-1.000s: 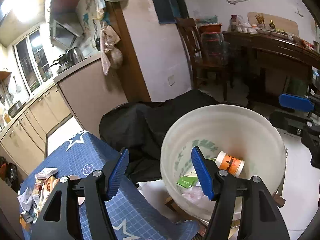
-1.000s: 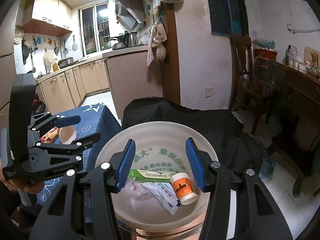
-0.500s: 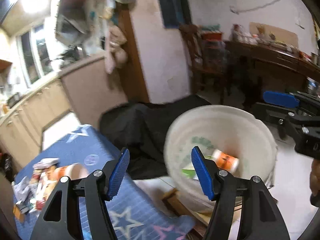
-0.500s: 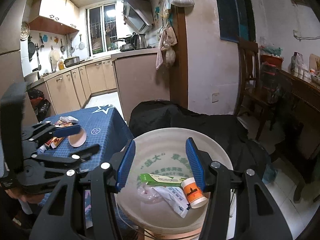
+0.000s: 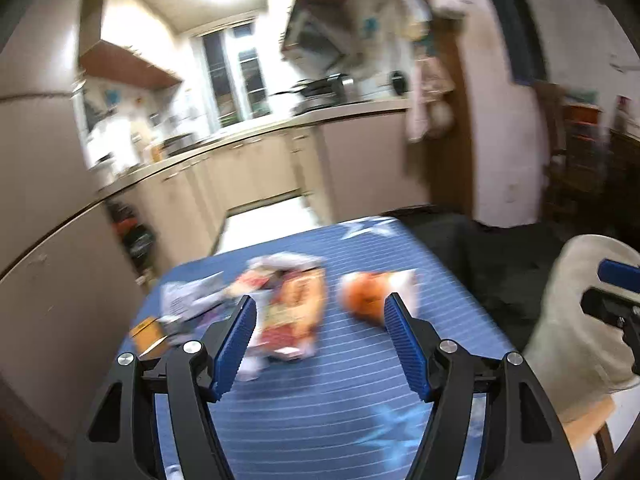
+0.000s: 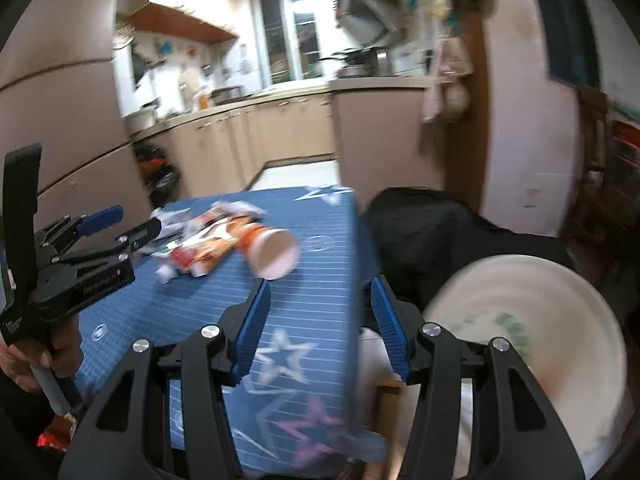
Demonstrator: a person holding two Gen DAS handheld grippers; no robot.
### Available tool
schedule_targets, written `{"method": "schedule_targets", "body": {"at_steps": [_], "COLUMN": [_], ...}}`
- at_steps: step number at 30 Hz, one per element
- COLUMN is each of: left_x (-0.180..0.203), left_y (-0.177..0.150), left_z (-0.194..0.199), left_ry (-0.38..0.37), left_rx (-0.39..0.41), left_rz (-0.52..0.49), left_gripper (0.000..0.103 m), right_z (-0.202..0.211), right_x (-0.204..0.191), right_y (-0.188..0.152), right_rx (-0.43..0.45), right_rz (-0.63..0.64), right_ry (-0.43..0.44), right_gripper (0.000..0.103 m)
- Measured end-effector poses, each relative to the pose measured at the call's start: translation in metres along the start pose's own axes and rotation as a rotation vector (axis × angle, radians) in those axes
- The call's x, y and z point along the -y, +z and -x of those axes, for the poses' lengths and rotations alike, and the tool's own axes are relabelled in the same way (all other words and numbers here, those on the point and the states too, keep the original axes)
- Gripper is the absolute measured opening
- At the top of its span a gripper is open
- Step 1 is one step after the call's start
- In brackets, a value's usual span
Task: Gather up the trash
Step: 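Move both tools back over the table toward the remaining trash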
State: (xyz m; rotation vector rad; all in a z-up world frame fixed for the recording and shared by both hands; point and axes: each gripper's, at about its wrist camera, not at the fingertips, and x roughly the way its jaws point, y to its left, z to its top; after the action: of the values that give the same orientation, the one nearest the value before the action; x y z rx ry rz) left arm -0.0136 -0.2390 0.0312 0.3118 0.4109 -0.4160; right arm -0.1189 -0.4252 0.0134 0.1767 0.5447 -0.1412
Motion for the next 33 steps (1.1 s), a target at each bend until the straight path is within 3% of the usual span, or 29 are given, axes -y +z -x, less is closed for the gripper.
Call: {"method": "schedule_targets", "body": {"at_steps": [8, 12, 23, 33], "left_x": [-0.093, -0.118, -0.146, -0.151], "left_y": [-0.032, -0.039, -0.045, -0.045], "left_z": [-0.008, -0.008, -0.008, -0.007], "left_ry": [0.136, 0.179, 0.209, 0.233], "left_rx": [-0.074, -0.084, -0.082, -0.07], "left_rz": [0.124, 0.16, 0.21, 0.213], "left_gripper": [0.068, 0.068, 0.069, 0.069], "right_z": [-0.039, -0.051, -0.068, -0.074], "right_x": [-0.074, -0.102, -0.145, -0.153], "right_y": [0.006, 0.009, 0.008, 0.007], "right_rx": [-0.058, -0.075, -0.113, -0.126], "right_rz": [0.089, 0.133, 0.207, 0.225], "right_ry": [0.116, 0.144, 0.18, 0.188], "right_gripper": [0.051, 0.051, 0.051, 0.051]}}
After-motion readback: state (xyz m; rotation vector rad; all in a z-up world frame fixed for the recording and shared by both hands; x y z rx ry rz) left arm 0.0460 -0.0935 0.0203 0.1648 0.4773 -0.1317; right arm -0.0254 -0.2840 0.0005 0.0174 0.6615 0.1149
